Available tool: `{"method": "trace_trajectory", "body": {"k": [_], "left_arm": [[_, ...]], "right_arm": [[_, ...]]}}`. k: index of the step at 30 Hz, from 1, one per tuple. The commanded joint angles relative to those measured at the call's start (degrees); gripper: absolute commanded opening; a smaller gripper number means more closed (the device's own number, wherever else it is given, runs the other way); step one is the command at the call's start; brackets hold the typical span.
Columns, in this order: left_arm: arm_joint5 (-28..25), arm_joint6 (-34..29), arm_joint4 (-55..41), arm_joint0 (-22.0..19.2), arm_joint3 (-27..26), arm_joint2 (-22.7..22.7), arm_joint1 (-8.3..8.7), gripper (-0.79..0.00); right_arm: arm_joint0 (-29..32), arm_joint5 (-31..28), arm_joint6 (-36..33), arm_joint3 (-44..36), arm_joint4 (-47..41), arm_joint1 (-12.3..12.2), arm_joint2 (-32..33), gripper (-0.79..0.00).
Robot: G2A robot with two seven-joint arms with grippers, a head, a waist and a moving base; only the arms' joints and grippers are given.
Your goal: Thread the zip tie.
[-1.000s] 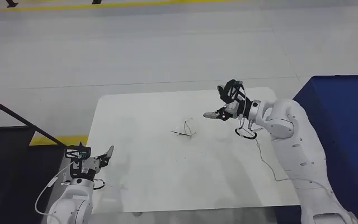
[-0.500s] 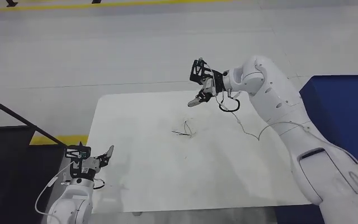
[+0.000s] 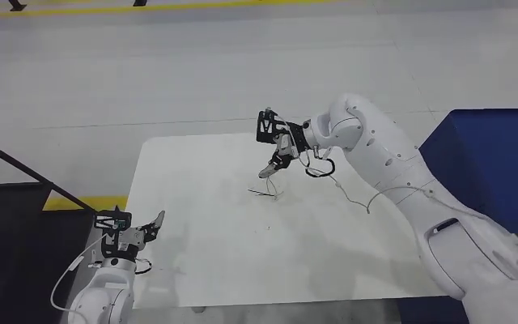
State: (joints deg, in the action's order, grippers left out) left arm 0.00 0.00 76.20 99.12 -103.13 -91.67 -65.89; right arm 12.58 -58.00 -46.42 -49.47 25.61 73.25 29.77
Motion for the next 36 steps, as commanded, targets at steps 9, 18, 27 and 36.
{"method": "trace_trajectory", "body": {"k": [9,18,27,36], "left_arm": [[0.0,0.0,0.0,0.0,0.0,0.0,0.0,0.0],[0.0,0.0,0.0,0.0,0.0,0.0,0.0,0.0],[0.0,0.0,0.0,0.0,0.0,0.0,0.0,0.0],[0.0,0.0,0.0,0.0,0.0,0.0,0.0,0.0]], "right_arm": [[-1.16,0.0,0.13,1.69,-3.02,0.43,-3.27,-0.477],[-1.16,0.0,0.13,1.69,-3.02,0.43,-3.27,0.0],[-1.16,0.0,0.13,1.69,-3.02,0.43,-3.27,0.0],[-1.16,0.0,0.13,1.69,-3.02,0.43,-3.27,0.0]]}}
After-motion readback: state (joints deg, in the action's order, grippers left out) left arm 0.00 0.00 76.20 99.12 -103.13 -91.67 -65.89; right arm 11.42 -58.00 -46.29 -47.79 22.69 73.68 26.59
